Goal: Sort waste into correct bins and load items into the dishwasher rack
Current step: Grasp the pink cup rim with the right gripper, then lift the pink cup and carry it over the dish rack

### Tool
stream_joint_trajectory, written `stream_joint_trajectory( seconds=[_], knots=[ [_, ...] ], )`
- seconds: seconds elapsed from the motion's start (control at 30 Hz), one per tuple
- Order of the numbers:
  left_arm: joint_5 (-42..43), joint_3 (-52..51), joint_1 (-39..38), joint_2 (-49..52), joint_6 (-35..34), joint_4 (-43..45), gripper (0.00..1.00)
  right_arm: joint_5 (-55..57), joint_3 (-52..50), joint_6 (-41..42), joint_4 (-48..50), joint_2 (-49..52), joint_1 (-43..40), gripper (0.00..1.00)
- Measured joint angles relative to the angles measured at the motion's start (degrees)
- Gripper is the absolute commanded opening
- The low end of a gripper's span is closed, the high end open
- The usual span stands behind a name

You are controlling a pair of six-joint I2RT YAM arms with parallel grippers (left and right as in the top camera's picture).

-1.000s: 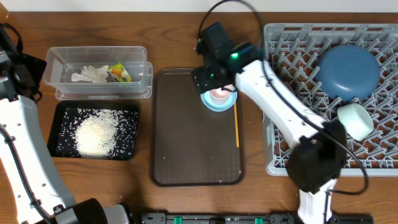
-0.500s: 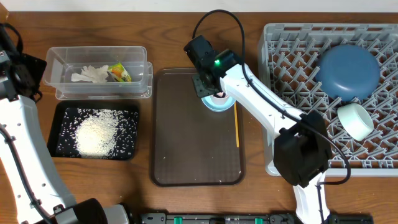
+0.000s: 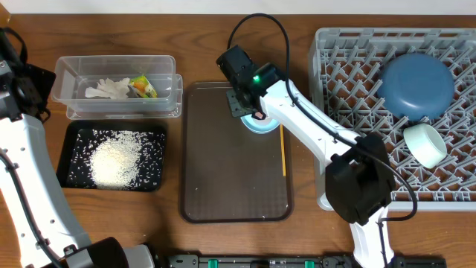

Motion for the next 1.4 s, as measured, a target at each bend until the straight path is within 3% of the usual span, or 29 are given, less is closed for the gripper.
stream_joint_trajectory(
  seconds=[0.3,0.6,1.03,1.4],
  knots=[
    [0.0,0.0,0.0,0.0,0.0,0.0,0.95,0.2,-0.3,1.5,-1.9,1.2,0.0,0.34],
    [0.0,0.0,0.0,0.0,0.0,0.0,0.95,0.2,-0.3,2.4,-3.2,1.3,0.0,0.27],
    [0.0,0.0,0.0,0.0,0.0,0.0,0.95,0.2,-0.3,4.0,-3.3,1.3,0.0,0.01],
    [0.0,0.0,0.0,0.0,0.0,0.0,0.95,-0.4,-0.3,4.6,-3.8,1.0,0.0,0.01]
  ],
)
